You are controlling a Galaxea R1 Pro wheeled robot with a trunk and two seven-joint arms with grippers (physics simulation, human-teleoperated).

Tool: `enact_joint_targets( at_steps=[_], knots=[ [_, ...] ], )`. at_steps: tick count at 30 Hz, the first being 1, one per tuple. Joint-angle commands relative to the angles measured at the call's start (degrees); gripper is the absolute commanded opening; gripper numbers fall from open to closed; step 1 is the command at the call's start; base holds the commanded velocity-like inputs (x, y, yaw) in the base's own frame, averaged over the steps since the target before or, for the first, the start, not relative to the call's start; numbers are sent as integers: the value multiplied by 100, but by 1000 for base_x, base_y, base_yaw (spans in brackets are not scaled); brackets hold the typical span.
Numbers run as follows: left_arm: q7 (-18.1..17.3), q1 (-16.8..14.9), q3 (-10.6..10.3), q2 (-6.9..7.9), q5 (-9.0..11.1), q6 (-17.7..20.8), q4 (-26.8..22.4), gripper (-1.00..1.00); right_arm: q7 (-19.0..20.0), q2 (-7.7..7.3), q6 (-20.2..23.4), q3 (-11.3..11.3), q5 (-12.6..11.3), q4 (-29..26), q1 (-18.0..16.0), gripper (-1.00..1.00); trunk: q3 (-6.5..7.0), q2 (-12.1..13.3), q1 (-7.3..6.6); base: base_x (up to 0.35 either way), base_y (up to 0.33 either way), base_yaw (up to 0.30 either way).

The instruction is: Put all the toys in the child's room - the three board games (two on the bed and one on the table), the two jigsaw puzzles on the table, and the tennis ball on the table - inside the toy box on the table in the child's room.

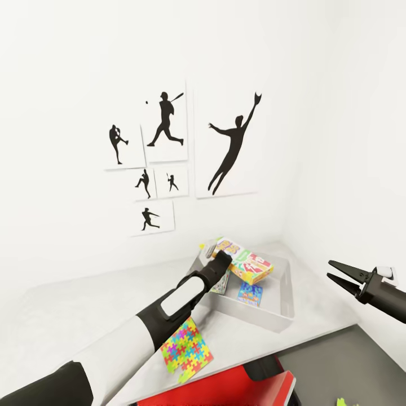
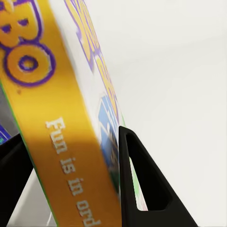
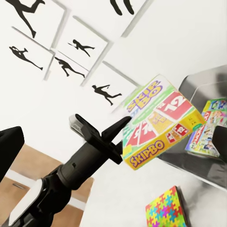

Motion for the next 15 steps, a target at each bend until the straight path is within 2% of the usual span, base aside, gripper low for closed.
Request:
enact_joint_targets(
  at_steps=[1, 15],
  knots=[
    [21, -10, -39, 0, 36, -41, -3, -100, 46, -1, 22, -7, 44, 2, -5, 100, -23, -14, 4, 0, 0, 0],
    [14, -10, -70, 0, 33, -77, -3, -100, 40, 18, 22, 1, 44, 2, -4, 100, -153, -14, 4, 0, 0, 0]
  ],
)
